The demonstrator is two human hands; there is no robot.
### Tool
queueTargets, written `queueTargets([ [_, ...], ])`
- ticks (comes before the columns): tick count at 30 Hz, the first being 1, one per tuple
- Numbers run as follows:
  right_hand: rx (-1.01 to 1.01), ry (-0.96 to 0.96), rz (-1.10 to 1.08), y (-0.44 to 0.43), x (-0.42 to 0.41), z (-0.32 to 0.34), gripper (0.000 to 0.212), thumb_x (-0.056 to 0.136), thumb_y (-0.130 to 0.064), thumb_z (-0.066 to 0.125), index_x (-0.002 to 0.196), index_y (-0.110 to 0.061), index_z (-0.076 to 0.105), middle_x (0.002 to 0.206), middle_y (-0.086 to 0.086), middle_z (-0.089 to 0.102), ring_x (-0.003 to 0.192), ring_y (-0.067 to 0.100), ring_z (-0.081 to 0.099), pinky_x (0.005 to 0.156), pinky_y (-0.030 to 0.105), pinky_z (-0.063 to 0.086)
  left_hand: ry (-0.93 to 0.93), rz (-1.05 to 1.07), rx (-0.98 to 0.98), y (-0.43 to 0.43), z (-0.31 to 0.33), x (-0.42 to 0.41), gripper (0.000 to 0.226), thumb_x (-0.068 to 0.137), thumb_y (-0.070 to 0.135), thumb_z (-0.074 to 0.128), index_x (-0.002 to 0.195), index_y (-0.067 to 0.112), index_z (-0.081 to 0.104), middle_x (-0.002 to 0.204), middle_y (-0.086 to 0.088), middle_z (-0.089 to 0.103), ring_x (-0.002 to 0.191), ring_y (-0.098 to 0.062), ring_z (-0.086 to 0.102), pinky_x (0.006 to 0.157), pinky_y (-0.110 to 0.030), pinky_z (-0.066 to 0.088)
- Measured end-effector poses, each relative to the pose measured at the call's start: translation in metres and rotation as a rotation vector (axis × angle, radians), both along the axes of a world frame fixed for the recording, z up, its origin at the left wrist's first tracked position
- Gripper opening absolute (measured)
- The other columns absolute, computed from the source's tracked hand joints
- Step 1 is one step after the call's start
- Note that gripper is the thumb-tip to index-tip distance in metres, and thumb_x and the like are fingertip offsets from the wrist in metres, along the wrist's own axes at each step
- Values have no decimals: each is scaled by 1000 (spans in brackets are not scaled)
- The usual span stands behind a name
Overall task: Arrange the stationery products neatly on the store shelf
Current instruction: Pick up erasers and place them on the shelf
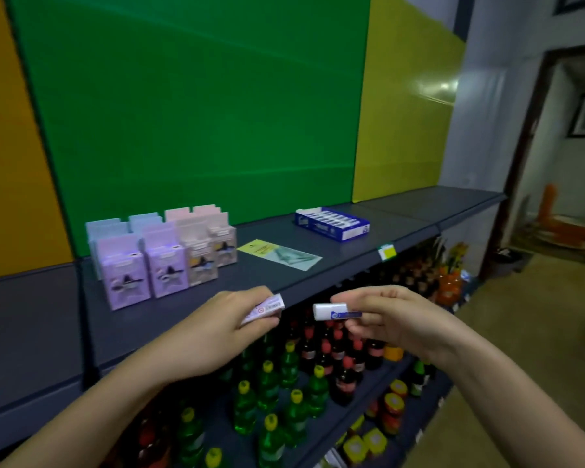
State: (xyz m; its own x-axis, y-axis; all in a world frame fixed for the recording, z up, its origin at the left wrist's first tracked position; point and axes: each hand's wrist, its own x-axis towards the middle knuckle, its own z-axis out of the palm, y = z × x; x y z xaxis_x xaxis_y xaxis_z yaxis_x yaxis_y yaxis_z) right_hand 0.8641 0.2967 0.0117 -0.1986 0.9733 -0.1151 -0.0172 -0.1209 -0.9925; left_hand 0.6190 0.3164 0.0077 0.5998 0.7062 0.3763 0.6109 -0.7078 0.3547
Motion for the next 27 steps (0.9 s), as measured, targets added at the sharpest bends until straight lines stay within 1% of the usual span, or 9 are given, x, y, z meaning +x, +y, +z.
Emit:
queueTargets([
  [4, -31, 136, -65, 36, 53, -4, 22, 76, -2, 62, 96, -1, 70, 86, 15, 65, 61, 11, 66, 56, 15, 56, 43, -26, -92, 42, 9, 56, 15, 92, 38, 41, 92, 24, 39, 76, -1, 49, 64, -10, 41, 63, -28, 36],
  [6, -15, 176, -74, 58, 78, -5, 33, 63, -2, 68, 96, -2, 70, 79, 15, 64, 60, 12, 64, 55, 14, 55, 73, -42, -84, 67, 13, 83, 11, 93, 36, 40, 93, 26, 33, 74, 4, 44, 63, -7, 37, 63, -23, 35],
  [7, 3, 167, -80, 71, 90, -5, 30, 66, 2, 66, 96, -2, 69, 72, 11, 66, 58, 10, 64, 54, 12, 54, 85, -43, -68, 79, 15, 96, 12, 93, 35, 40, 93, 25, 33, 73, 5, 43, 63, -6, 36, 64, -23, 35],
  [10, 81, 82, -87, 111, 123, 0, 16, 80, 5, 58, 88, -6, 67, 59, -1, 67, 51, 3, 63, 53, 9, 52, 75, -25, 0, 121, 25, 132, 15, 91, 34, 45, 93, 20, 40, 66, 8, 42, 60, -2, 39, 61, -19, 34],
  [14, 228, -70, -58, 166, 162, 14, 6, 81, -2, 61, 82, -7, 62, 63, 1, 62, 52, 4, 60, 54, 10, 52, -11, -40, 25, 178, 37, 169, 13, 88, 30, 53, 86, 17, 51, 71, 8, 48, 62, -1, 44, 56, -16, 34],
  [17, 353, -212, -50, 207, 187, 22, 5, 83, -9, 62, 87, -6, 59, 68, 4, 62, 55, 6, 58, 55, 11, 49, -32, -30, 59, 212, 42, 190, 16, 87, 33, 57, 88, 17, 60, 76, 10, 51, 68, 3, 46, 58, -11, 34],
  [20, 472, -322, -17, 248, 205, 23, 7, 84, -14, 62, 87, -8, 59, 72, 1, 62, 61, 6, 57, 63, 18, 49, -16, 8, 69, 240, 45, 206, 30, 79, 45, 53, 90, 20, 65, 81, 8, 60, 73, -5, 50, 59, -15, 37],
  [24, 642, -562, 61, 305, 223, 21, 8, 82, -30, 64, 83, -22, 63, 77, -6, 64, 71, 8, 56, 71, 31, 44, -32, 93, 70, 269, 46, 218, 24, 81, 45, 56, 93, 26, 63, 90, 8, 68, 78, -16, 60, 70, -37, 49],
  [27, 770, -651, 112, 343, 229, 21, 12, 83, -35, 62, 85, -23, 64, 86, -2, 66, 77, 17, 59, 73, 35, 47, 14, 174, 88, 284, 42, 227, 28, 83, 46, 52, 95, 24, 62, 89, 7, 67, 78, -18, 60, 70, -38, 48],
])
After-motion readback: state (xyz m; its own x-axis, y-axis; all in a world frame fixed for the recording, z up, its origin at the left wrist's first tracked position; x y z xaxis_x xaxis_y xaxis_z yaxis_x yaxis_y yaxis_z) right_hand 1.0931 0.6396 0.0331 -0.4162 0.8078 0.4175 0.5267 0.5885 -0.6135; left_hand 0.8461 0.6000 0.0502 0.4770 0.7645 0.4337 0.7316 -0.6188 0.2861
